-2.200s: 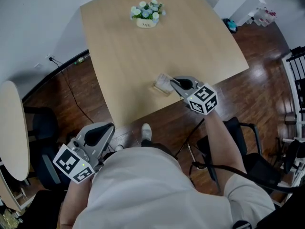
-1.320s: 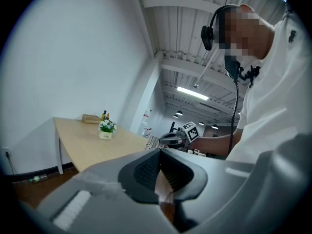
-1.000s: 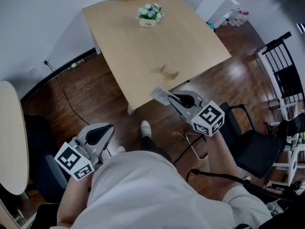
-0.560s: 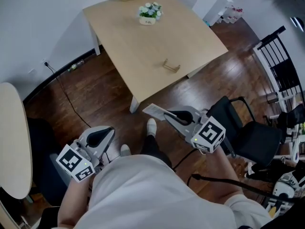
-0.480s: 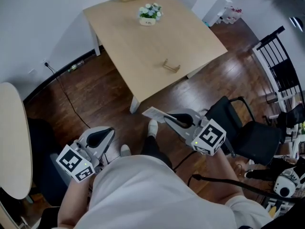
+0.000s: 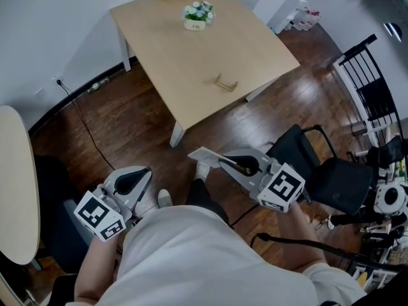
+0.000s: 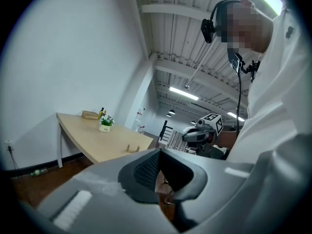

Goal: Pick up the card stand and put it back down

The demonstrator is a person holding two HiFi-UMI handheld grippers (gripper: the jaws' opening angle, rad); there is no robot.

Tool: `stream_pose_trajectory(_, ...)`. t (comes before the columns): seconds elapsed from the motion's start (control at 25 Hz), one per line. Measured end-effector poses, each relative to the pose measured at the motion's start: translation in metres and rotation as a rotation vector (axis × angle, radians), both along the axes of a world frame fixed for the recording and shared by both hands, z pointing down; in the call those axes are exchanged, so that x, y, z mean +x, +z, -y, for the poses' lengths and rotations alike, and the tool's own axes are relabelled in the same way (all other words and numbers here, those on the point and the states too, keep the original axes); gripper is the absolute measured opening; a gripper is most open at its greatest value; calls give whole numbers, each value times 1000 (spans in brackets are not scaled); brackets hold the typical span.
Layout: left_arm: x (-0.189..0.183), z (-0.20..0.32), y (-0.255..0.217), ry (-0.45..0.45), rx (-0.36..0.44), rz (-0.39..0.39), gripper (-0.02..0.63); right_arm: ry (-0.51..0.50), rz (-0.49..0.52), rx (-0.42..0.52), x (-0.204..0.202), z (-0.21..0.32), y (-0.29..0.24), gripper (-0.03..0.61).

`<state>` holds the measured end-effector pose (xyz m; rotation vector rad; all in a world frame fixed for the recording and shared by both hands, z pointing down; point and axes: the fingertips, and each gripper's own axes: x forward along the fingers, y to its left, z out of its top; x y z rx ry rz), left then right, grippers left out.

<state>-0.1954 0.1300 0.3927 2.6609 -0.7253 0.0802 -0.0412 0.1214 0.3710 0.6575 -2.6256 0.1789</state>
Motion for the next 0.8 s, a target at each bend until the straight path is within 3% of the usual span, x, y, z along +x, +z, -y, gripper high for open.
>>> stream_pose_trajectory(0.4, 13, -1, 2, 11, -12, 22, 2, 6, 2, -2, 18, 1, 2, 20)
stream_pose_trajectory(0.8, 49, 32, 0, -2, 17, 80, 2, 12, -13, 21, 74, 63, 3, 20)
